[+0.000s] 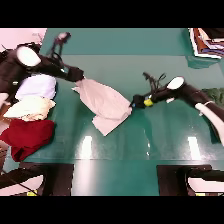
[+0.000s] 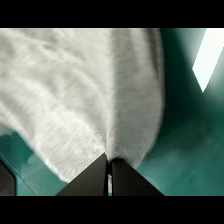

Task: Fold the shirts.

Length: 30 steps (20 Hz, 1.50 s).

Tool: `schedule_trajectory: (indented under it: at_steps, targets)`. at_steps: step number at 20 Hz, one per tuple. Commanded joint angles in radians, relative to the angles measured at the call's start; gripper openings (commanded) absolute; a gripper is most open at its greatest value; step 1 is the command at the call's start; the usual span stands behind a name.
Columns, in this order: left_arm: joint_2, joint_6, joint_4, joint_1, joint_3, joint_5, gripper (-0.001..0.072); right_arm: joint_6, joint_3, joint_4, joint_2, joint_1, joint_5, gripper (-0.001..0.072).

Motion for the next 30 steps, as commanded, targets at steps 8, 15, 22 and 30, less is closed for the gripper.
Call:
schedule_trajectory:
  at_steps: [8, 15, 22, 30]
  targets:
    - [0.496, -0.007, -0.004, -0.001, 0.415, -0.015, 0.0021, 0.084, 0.535, -0.129, 0.51, -0.107, 0.138, 0.0011]
    - [0.452, -0.051, -0.013, -0.001, 0.319, -0.22, 0.0021, 0.288, 0.428, -0.319, 0.598, -0.096, 0.288, 0.0011]
    - [0.299, -0.036, -0.016, -0.001, -0.305, -0.117, 0.0022, 0.29, -0.217, -0.32, 0.555, -0.025, -0.021, 0.0011]
    - [0.186, 0.003, -0.021, -0.002, -0.452, 0.042, 0.0023, 0.235, -0.161, -0.29, 0.288, -0.017, -0.037, 0.0181]
